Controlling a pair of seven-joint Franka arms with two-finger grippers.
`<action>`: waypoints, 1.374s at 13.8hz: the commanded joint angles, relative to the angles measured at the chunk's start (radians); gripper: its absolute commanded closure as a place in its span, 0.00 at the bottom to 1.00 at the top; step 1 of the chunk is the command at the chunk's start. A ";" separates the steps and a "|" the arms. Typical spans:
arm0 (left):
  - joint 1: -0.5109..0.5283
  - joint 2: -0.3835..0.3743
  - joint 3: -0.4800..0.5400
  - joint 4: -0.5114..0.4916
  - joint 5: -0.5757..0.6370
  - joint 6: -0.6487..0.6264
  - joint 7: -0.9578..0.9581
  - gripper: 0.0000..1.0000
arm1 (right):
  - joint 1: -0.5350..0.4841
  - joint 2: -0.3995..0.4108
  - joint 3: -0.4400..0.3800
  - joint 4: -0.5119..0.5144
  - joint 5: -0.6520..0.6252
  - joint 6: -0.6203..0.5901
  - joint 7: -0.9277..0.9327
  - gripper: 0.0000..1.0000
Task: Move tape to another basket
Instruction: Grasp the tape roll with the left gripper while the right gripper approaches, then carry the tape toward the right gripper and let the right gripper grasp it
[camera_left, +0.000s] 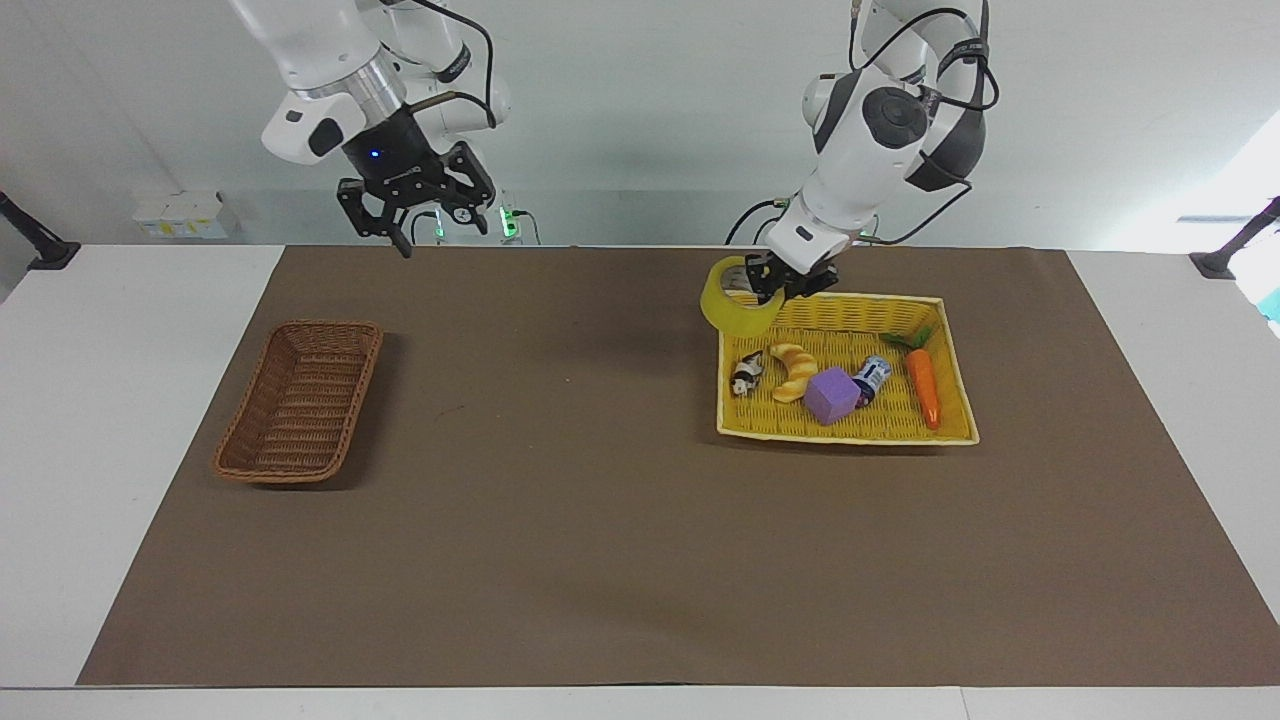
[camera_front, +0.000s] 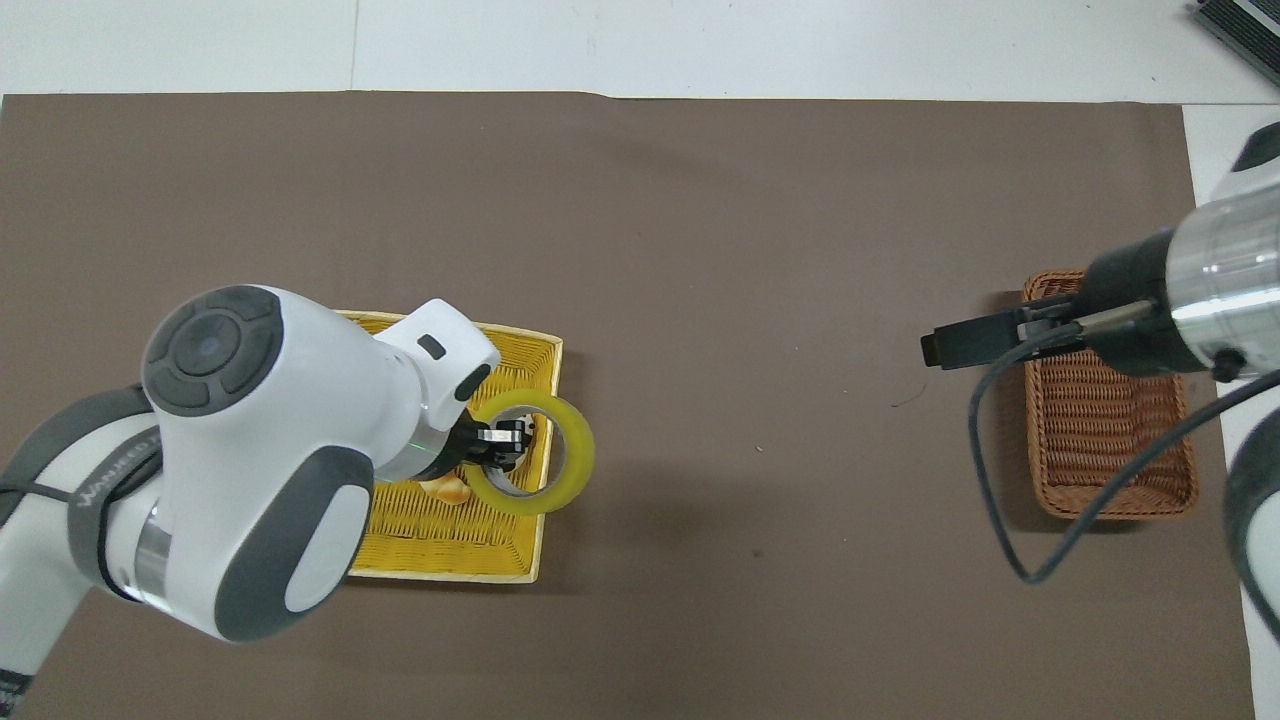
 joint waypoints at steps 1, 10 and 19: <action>-0.099 0.013 0.017 0.056 -0.029 0.001 -0.122 1.00 | 0.030 -0.032 -0.001 -0.104 0.111 0.039 -0.009 0.00; -0.125 -0.007 -0.088 0.047 -0.273 0.262 -0.117 1.00 | 0.052 -0.053 0.033 -0.234 0.243 0.051 -0.019 0.00; -0.164 0.000 -0.093 0.039 -0.369 0.453 -0.117 1.00 | 0.040 -0.072 0.032 -0.288 0.303 0.059 -0.052 0.83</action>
